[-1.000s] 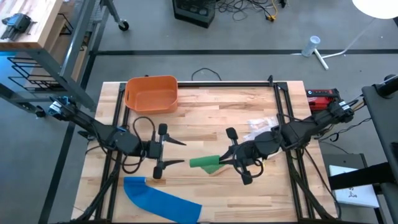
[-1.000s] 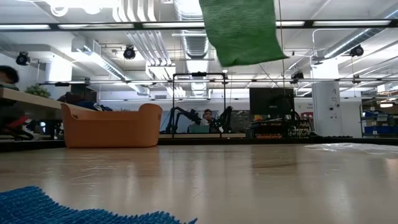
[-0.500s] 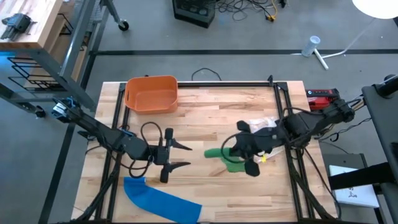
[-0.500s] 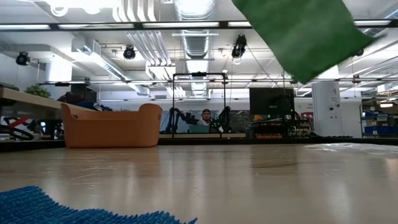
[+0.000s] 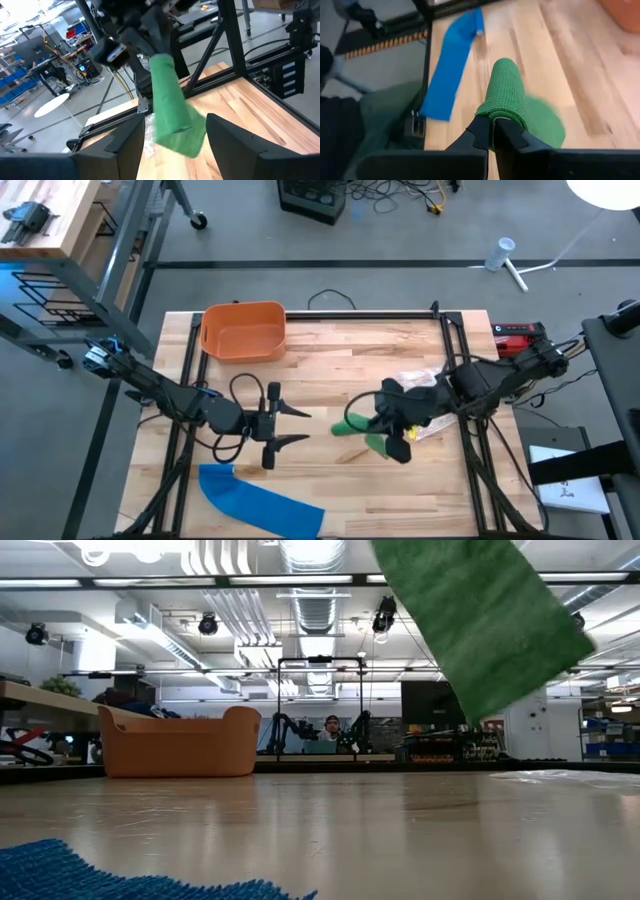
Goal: Roll bandage
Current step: Roll the green bandage
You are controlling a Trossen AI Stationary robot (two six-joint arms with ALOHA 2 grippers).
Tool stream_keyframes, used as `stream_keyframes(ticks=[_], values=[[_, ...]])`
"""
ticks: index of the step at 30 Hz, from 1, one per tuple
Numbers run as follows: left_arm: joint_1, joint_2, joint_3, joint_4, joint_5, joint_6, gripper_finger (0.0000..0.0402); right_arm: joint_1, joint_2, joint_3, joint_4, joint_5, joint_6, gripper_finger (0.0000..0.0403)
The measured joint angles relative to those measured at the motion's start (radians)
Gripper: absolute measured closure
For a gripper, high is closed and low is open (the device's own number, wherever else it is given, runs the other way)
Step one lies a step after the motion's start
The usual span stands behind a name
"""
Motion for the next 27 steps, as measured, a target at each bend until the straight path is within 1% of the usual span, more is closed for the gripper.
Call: stream_keyframes(ticks=[2, 8, 10, 12, 13, 15, 18, 22, 27], values=[[0.001, 0.0, 0.0, -0.01, 0.0, 0.0, 0.0196, 0.003, 0.001, 0.0, 0.024, -0.009, -0.018, 0.0401], [0.001, 0.0, 0.0, 0.002, 0.002, 0.004, 0.0185, 0.019, 0.0, 0.001, 0.133, 0.006, -0.173, 0.0401], [-0.001, -0.004, 0.0, 0.018, 0.033, 0.004, 0.0183, 0.024, 0.0, -0.001, 0.177, 0.014, -0.221, 0.0401], [-0.009, -0.01, 0.008, 0.018, 0.093, 0.004, 0.0183, 0.028, 0.0, -0.001, 0.209, 0.019, -0.263, 0.0401], [-0.012, -0.011, 0.016, 0.02, 0.118, 0.004, 0.0184, 0.031, 0.0, -0.002, 0.227, 0.022, -0.281, 0.0401], [-0.02, -0.015, 0.029, 0.019, 0.133, 0.004, 0.0189, 0.034, 0.0, -0.003, 0.259, 0.026, -0.314, 0.0401], [-0.026, -0.016, 0.037, 0.017, 0.134, 0.004, 0.02, 0.038, 0.0, -0.003, 0.306, 0.02, -0.354, 0.0401], [-0.026, -0.014, 0.046, 0.023, 0.132, 0.004, 0.0216, 0.037, 0.0, -0.003, 0.322, 0.022, -0.399, 0.0401], [-0.026, -0.014, 0.048, 0.064, 0.131, 0.004, 0.0233, 0.037, 0.0, -0.003, 0.352, 0.02, -0.445, 0.0401]])
